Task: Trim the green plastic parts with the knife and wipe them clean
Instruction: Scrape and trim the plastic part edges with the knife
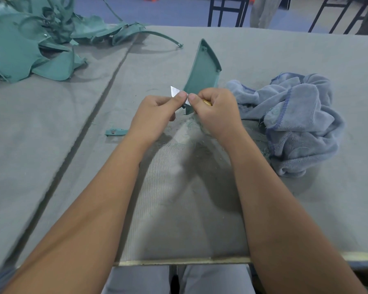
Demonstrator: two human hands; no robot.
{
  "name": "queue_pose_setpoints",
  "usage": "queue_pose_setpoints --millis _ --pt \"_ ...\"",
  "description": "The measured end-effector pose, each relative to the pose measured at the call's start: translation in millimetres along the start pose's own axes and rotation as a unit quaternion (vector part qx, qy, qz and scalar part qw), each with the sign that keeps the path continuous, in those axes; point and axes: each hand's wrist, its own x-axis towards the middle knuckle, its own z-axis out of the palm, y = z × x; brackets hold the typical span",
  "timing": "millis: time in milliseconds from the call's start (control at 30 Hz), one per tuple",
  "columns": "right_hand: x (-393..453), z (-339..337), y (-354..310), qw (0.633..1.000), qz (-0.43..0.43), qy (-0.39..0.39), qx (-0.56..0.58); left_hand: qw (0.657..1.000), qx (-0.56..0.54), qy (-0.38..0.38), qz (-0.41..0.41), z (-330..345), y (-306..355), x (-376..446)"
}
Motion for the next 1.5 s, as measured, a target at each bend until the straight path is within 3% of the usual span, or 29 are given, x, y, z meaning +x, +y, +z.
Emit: queue_pose_setpoints --millis 433,600,767,1067,1300,1500 --pt "0.4 -7.5 -4.4 0.999 -0.012 0.038 0.022 0.996 0.054 0.07 0.012 10.5 5.5 -0.6" --pt "-0.5 -3.8 -6.1 0.998 -0.002 0.053 0.027 0.995 0.084 0.025 0.057 2.8 1.8 -5.5" --pt "1.0 -6.9 -3.1 0.987 0.048 0.083 0.132 0.99 0.109 -0.016 0.091 -7.0 -0.4 -3.2" --pt "9.8 -11.7 -5.2 0.971 0.051 0.166 0.166 0.994 0.046 -0.059 0.083 -8.4 -3.0 -9.4" --pt "2.5 -9.8 -10.9 0.995 0.018 0.007 0.101 0.994 0.074 -0.011 0.086 -5.4 -3.0 -7.4" --pt "6.3 -13.6 -14.7 0.999 0.029 0.014 0.043 0.997 0.034 -0.017 0.06 -2.9 -8.5 -12.3"
